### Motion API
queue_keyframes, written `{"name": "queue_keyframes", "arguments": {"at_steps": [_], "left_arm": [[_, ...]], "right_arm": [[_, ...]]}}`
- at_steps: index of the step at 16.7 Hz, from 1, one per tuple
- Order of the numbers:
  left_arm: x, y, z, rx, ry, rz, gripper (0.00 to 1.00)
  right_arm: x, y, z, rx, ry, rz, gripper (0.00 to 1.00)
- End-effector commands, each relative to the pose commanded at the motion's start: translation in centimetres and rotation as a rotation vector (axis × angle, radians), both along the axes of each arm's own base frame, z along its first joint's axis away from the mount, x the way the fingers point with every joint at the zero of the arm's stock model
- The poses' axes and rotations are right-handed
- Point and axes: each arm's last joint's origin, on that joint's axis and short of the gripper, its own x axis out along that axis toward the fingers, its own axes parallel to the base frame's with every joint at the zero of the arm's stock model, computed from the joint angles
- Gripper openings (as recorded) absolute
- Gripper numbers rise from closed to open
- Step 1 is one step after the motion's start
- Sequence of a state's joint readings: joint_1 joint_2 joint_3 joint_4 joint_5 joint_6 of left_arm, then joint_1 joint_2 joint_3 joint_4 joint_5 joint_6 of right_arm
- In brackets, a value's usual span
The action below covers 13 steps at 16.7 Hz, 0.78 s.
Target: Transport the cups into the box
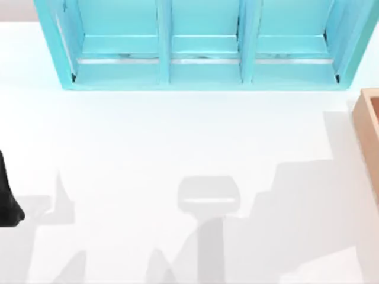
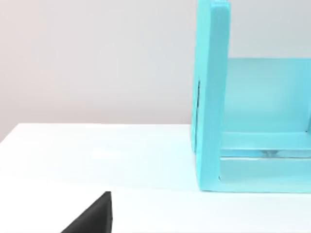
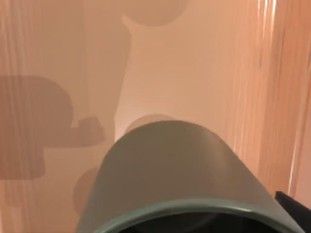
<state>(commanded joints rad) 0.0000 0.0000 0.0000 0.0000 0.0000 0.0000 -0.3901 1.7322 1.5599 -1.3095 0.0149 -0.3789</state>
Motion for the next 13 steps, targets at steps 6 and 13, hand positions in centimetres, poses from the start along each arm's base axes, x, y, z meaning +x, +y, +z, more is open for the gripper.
{"name": "queue_keyframes", "arguments": {"at_steps": [6,13], "left_arm": [[0.0,0.0,0.0,0.0,0.0,0.0,1.0],[0.0,0.0,0.0,0.0,0.0,0.0,1.0]], "right_arm": [[0.3,0.3,-3.5,0.001,-0.004,-0.001,0.0],[0.2,0.6,-6.2,-0.001,-0.006,-0.002,0.0]]}}
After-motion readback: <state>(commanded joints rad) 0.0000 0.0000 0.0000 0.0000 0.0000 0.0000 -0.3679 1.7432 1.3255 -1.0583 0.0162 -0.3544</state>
